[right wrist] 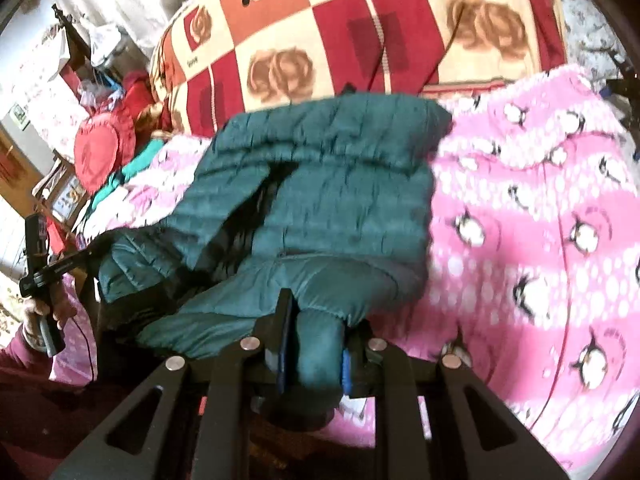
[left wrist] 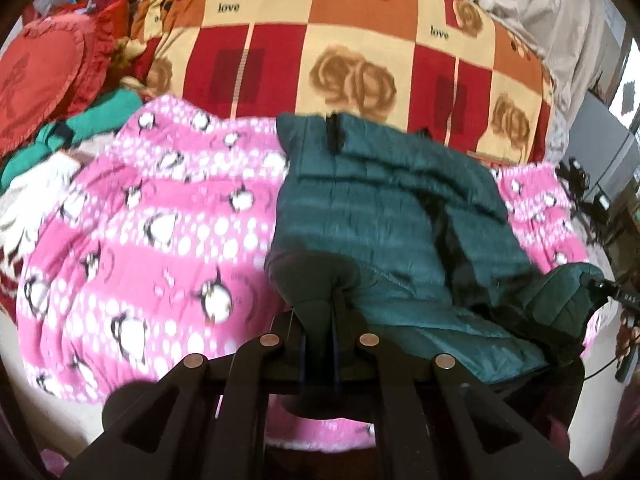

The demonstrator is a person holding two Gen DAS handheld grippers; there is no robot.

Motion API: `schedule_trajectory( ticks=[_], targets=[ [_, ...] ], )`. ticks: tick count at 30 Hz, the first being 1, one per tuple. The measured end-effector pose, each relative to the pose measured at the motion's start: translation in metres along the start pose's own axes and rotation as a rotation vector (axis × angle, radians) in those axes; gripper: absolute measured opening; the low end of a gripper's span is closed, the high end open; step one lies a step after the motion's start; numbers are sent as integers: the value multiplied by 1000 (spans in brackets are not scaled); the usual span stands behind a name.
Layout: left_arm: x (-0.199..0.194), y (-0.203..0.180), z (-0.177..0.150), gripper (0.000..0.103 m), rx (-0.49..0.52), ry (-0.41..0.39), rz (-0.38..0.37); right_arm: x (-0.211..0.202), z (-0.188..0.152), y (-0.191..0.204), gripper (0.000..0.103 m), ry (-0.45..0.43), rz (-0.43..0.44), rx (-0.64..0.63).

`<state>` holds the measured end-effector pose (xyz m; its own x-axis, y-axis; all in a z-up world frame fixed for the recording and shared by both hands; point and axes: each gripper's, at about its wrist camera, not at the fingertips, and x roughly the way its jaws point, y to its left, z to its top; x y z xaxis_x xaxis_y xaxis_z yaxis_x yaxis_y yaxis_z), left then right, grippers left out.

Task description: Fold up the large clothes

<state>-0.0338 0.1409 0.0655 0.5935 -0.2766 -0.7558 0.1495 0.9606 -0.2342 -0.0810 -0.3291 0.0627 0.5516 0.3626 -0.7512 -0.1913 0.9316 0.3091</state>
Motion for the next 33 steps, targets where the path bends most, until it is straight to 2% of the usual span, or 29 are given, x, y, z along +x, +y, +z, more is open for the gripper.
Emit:
schedule_trajectory(
  ticks=[6,11,16,25,33],
  targets=[
    [6,-7,40,0,-9,-72,8,8,36,-8,19,-66,-41,31],
    [24,-5,75,0,-68,-105,4,22,68,-19,19,-103,-64,54],
    [53,-8,112,0,-89,-138,53,41,107,-34,19,-132,-103,99],
    [107,-6,159,0,-95,-135,136,86,172,-50,19,-147,-191,103],
    [143,-3,186,0,-99,-131,167,124,214,-66,19,-127,-226,112]
  ],
)
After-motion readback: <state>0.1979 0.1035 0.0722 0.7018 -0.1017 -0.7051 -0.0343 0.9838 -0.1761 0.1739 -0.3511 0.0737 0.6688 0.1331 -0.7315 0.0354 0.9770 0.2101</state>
